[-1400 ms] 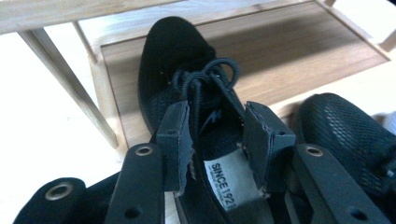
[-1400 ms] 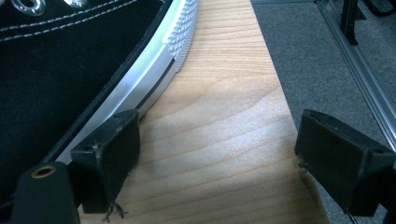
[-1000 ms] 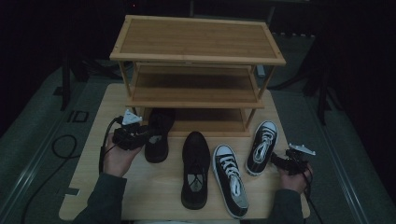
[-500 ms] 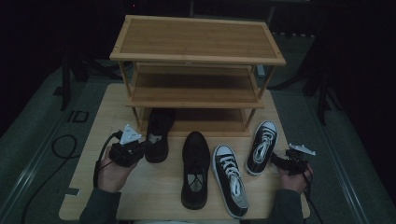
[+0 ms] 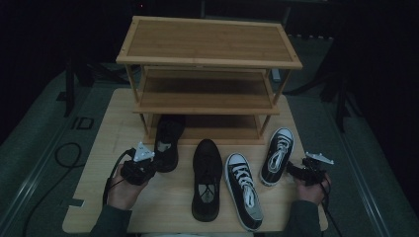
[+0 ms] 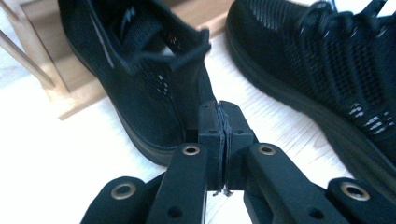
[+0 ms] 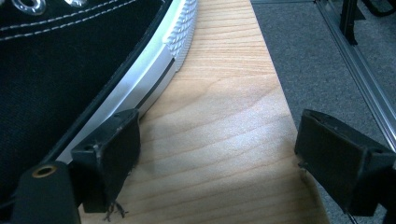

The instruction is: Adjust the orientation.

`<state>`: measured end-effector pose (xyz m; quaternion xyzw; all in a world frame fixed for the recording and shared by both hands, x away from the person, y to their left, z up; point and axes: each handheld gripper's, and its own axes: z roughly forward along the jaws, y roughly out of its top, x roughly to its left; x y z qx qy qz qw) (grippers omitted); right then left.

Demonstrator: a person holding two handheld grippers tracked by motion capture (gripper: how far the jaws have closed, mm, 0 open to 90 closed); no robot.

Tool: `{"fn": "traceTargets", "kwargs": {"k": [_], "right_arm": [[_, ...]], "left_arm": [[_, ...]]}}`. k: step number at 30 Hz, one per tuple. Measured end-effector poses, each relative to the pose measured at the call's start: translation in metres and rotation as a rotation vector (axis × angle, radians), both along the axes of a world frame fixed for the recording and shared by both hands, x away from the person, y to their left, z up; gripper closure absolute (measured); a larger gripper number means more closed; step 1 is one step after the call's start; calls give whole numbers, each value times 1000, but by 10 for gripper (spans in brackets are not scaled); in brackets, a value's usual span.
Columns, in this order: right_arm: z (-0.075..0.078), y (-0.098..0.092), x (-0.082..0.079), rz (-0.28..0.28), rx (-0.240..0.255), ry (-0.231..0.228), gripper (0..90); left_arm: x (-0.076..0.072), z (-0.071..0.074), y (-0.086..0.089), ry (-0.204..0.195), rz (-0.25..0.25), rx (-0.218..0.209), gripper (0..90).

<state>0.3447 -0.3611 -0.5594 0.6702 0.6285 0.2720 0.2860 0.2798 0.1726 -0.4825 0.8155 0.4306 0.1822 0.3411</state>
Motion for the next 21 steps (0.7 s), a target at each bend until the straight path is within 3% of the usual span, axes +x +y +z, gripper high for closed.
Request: {"fn": "traceTargets", "kwargs": {"k": [2,7,21], "right_arm": [[0,0,0,0,0,0,142],[0,0,0,0,0,0,142],[0,0,0,0,0,0,142]], "left_arm": [[4,-11,-1,26,11,3,887],[8,-23,-4,51,14,13,887],[12,-31,-8,68,14,29,887]]}}
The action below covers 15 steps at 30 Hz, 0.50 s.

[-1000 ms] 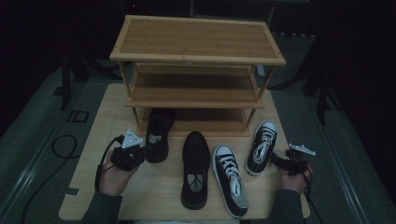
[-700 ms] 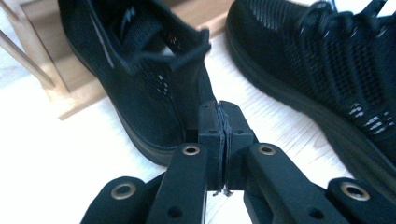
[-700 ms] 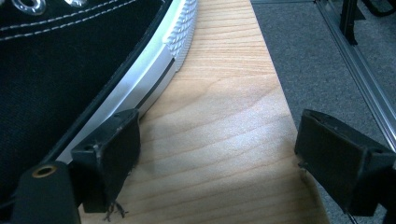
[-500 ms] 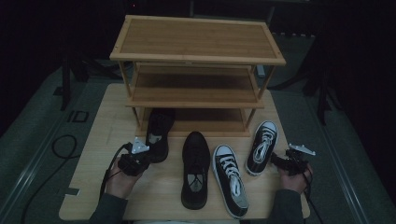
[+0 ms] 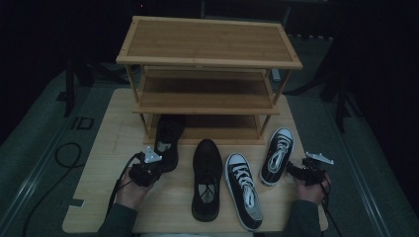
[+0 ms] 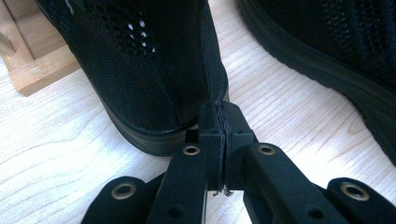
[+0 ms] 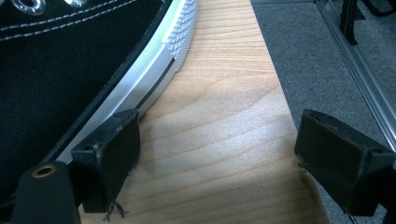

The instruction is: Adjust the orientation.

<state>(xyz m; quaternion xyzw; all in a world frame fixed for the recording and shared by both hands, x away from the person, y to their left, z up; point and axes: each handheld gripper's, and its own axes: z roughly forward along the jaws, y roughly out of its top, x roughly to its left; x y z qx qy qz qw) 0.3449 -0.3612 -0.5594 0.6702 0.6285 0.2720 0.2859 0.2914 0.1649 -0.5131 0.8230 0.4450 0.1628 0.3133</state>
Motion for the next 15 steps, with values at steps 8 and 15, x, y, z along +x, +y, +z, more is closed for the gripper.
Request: {"fn": "traceTargets", "kwargs": {"k": [8,15], "right_arm": [[0,0,0,0,0,0,142],[0,0,0,0,0,0,142]], "left_arm": [[-4,-14,5,44,9,17,887],[1,-21,4,63,21,25,887]]}}
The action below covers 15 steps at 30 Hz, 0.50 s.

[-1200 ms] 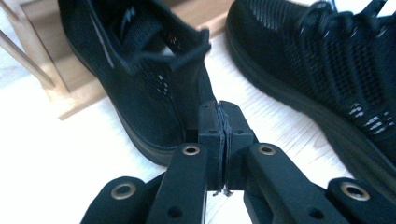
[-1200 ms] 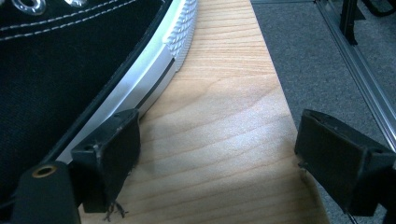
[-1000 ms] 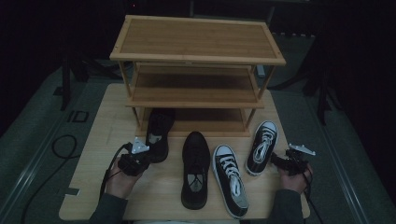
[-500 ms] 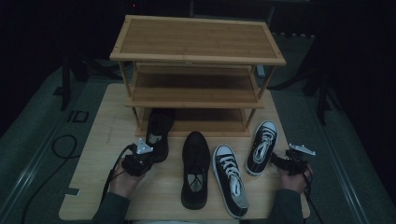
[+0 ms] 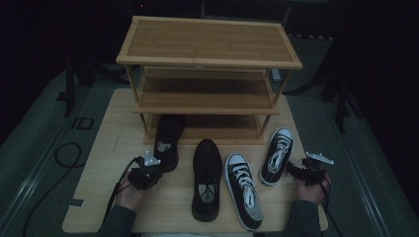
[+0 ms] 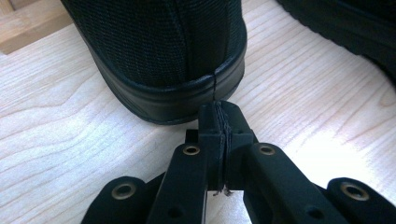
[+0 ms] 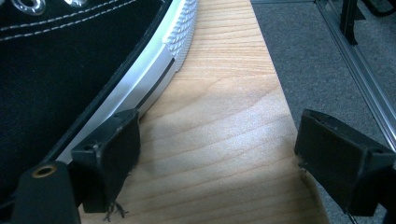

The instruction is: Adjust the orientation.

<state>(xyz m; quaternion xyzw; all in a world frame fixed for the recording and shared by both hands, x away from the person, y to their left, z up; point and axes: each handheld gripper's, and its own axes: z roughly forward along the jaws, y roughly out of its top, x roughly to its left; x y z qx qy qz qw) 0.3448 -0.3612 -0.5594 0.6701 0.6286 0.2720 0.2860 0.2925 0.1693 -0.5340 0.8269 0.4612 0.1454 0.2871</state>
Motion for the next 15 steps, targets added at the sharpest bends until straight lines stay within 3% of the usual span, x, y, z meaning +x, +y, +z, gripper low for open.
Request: {"fn": "traceTargets", "kwargs": {"k": [15], "right_arm": [[0,0,0,0,0,0,142]], "left_arm": [[9,5,-6,-12,-23,-12,892]]}}
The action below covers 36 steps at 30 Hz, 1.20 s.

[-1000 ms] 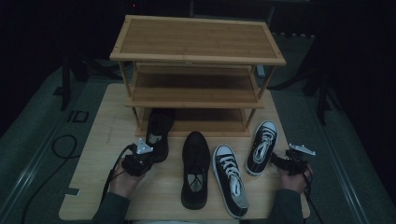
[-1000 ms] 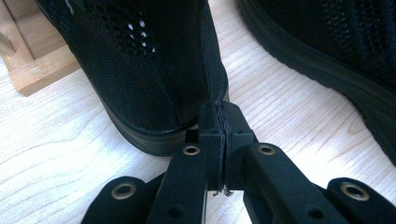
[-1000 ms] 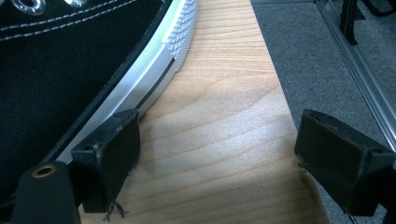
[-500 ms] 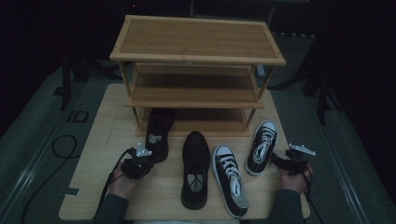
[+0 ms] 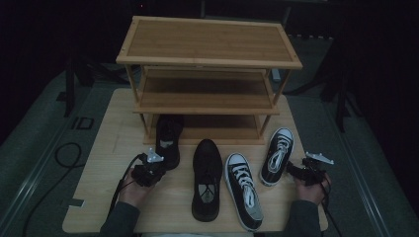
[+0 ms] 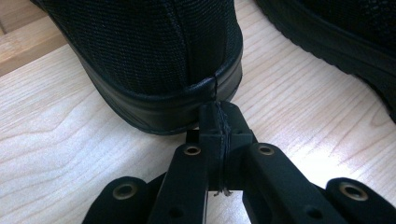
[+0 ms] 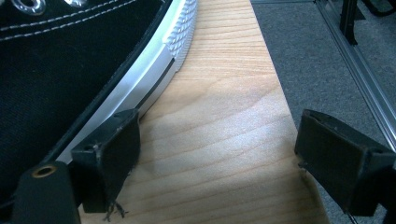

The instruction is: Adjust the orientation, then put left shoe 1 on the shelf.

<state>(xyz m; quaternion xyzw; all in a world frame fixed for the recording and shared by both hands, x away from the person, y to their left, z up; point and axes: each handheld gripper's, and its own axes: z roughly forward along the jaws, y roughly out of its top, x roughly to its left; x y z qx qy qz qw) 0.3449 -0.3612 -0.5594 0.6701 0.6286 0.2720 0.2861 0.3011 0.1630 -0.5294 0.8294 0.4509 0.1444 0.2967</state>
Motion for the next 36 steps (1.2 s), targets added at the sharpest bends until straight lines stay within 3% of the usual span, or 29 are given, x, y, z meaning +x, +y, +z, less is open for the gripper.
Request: {"fn": "traceTargets", "kwargs": {"k": [11,28,31,36], "right_arm": [[0,0,0,0,0,0,142],[0,0,0,0,1,0,142],[0,0,0,0,0,0,142],[0,0,0,-1,1,0,142]], "left_arm": [[8,7,1,-23,29,-5,893],[13,11,6,-22,38,-7,895],[18,13,7,-33,71,-7,894],[28,13,1,-44,66,6,895]]}}
